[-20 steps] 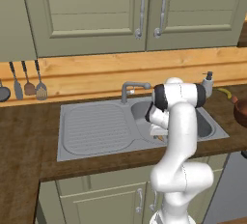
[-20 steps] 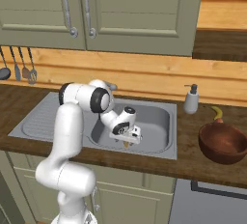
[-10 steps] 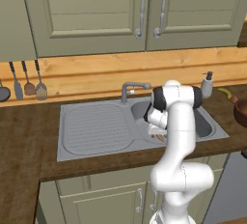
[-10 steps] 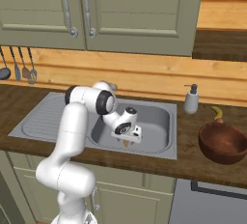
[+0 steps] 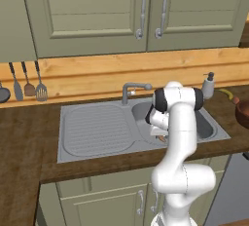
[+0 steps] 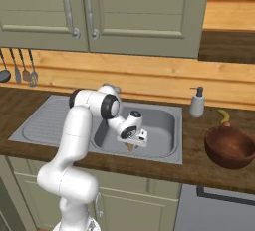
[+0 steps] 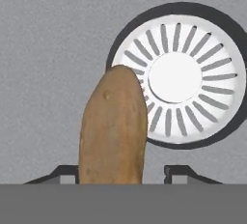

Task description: Pick the sweet potato from the sink and place it in the bowl. Then pick the bowl and place it in the microwave. Then close the microwave door and press the start button.

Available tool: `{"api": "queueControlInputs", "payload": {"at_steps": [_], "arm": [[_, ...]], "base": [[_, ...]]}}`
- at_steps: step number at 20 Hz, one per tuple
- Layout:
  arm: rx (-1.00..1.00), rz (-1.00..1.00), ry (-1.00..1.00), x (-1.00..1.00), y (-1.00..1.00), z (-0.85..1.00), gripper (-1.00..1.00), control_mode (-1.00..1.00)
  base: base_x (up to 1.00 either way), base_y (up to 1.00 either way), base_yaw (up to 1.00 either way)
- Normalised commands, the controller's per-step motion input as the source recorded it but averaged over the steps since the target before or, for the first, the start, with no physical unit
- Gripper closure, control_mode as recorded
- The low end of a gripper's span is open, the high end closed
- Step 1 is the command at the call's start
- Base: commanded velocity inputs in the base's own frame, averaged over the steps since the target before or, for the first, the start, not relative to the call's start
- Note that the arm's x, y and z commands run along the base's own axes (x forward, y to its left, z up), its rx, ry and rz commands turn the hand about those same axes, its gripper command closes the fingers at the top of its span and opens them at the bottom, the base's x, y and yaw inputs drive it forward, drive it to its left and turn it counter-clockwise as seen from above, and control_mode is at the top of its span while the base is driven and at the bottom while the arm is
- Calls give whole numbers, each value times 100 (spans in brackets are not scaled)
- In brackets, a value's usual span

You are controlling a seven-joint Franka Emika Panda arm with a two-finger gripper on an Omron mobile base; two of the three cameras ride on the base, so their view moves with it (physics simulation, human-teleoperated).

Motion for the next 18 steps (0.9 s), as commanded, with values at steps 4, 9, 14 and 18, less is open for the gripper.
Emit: {"api": "queueControlInputs", "payload": {"at_steps": [4, 9, 14, 18], "arm": [[-1, 0, -2, -17, 6, -4, 100, -100], [0, 0, -9, -18, -33, 34, 100, -100], [0, -1, -13, -15, -44, 85, 100, -100], [0, -7, -16, -38, -49, 96, 100, -100]], "base": [[0, 0, 0], [0, 0, 0], [0, 0, 0], [0, 0, 0]]}}
